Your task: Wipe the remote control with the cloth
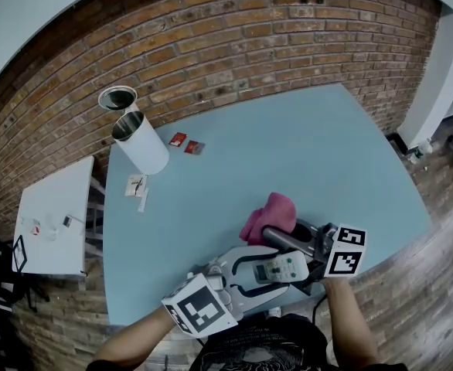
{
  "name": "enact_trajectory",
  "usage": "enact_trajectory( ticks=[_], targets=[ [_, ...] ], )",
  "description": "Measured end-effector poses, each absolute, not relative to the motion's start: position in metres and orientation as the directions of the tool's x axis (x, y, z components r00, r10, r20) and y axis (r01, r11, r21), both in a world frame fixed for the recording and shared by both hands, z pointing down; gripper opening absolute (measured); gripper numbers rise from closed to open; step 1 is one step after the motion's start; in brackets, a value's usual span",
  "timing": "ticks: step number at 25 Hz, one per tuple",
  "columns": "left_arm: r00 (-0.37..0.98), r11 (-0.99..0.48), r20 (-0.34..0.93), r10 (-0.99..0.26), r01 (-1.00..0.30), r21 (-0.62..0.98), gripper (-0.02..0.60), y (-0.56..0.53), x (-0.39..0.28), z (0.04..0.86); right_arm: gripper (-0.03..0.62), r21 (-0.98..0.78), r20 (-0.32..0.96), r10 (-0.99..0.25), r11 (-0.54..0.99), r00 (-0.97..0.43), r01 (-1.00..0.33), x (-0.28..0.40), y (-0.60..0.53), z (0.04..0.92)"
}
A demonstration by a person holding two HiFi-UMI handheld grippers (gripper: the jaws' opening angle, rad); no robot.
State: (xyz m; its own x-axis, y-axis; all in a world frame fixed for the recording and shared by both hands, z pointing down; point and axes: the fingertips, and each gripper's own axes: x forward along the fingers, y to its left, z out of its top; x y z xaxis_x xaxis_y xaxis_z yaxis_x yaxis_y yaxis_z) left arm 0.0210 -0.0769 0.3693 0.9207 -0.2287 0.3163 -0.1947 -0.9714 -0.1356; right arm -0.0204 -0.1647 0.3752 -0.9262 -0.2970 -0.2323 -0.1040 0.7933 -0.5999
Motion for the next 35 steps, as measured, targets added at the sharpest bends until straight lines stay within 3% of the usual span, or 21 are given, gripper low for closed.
enact_trajectory(
  ticks=[24,28,35],
  targets=[
    [0.918,-0.964,0.307,-0.249,-0.203,-0.173,0.236,-0.076,0.023,0.357,0.063,-0.68,-0.222,-0.212,0.733,-0.952,-0.004,-0.045,-0.138,0.409],
    [0.883,-0.956,0.378,-0.277,-0.215,-0.198,0.235,-0.08,0.019,0.381,0.063,-0.699,-0.183,-0.31,0.709,-0.933,-0.098,-0.034,-0.15,0.421],
    [0.728,-0.953,0.615,-0.301,-0.257,-0.163,0.235,-0.093,-0.018,0.472,0.063,-0.697,0.013,-0.562,0.588,-0.827,-0.411,0.017,-0.177,0.465]
  ],
)
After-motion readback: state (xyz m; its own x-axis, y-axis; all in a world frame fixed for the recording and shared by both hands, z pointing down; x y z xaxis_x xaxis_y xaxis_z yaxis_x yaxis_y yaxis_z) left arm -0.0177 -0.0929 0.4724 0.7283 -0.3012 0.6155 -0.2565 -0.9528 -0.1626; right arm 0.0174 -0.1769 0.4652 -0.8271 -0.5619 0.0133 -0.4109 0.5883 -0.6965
